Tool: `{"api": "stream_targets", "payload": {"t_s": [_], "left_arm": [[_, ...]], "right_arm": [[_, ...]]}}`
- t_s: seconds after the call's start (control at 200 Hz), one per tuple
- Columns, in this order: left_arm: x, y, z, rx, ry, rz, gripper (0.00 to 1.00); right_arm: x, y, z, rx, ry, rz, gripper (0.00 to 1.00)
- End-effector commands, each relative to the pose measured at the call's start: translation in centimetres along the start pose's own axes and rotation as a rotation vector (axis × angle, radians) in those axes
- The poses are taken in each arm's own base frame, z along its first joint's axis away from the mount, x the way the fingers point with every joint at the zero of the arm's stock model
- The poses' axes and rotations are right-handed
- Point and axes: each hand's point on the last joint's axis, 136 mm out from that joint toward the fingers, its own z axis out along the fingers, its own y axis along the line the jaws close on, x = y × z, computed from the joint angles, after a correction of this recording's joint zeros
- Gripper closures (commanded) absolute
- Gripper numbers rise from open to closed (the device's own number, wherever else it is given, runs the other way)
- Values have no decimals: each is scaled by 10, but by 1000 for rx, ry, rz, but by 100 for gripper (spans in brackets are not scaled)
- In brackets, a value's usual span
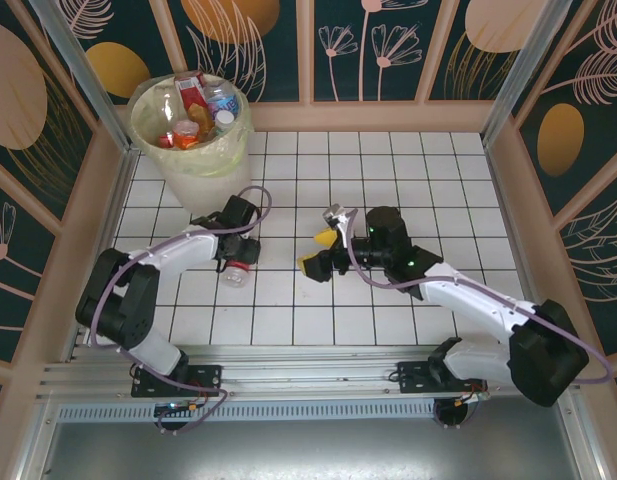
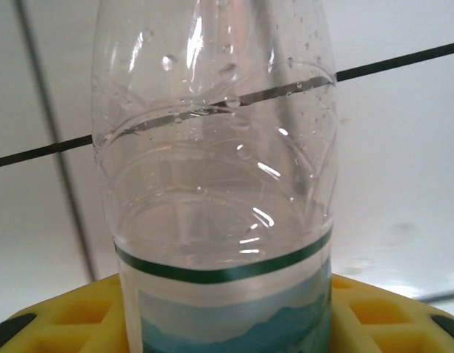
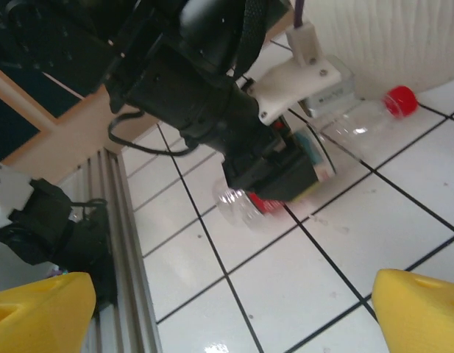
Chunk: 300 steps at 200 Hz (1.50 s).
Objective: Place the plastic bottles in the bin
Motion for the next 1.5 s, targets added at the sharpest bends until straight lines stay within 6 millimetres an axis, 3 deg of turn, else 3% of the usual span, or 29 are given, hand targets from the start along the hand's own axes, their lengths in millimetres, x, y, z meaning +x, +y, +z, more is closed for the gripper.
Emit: {"api": "stream_targets", "payload": {"t_s": [0.0,0.165,0.3,0.485,0.726,0.886,1.066,1.276,1.496], "left_arm": [[-35,-45,-39,263,-160,-59,54],[-67,-77,-91,449,-316,-47,54],[-89,-91,-131,537,-432,-24,54],[-128,-96,-195,582,-635,27,54],[-183,-77,-250,435,-848,51,53],[-219,-53,-287,254,-959,70,52],[-249,-9,-323,61,-1058,52,51],[-272,69,-333,-137,-1093,-21,50],[-289,127,-331,-350,-1096,-51,48]], "right_arm": [[-18,18,-16,-38,-65,-36,1],[-47,28,-38,-2,-174,-82,1],[-65,30,-53,50,-255,-116,1],[-79,40,-72,65,-348,-186,1],[-98,47,-87,88,-433,-225,2],[-101,48,-88,91,-440,-227,1],[-104,49,-89,93,-441,-218,2],[-110,51,-93,103,-455,-222,2],[-110,45,-92,126,-458,-212,2]]}}
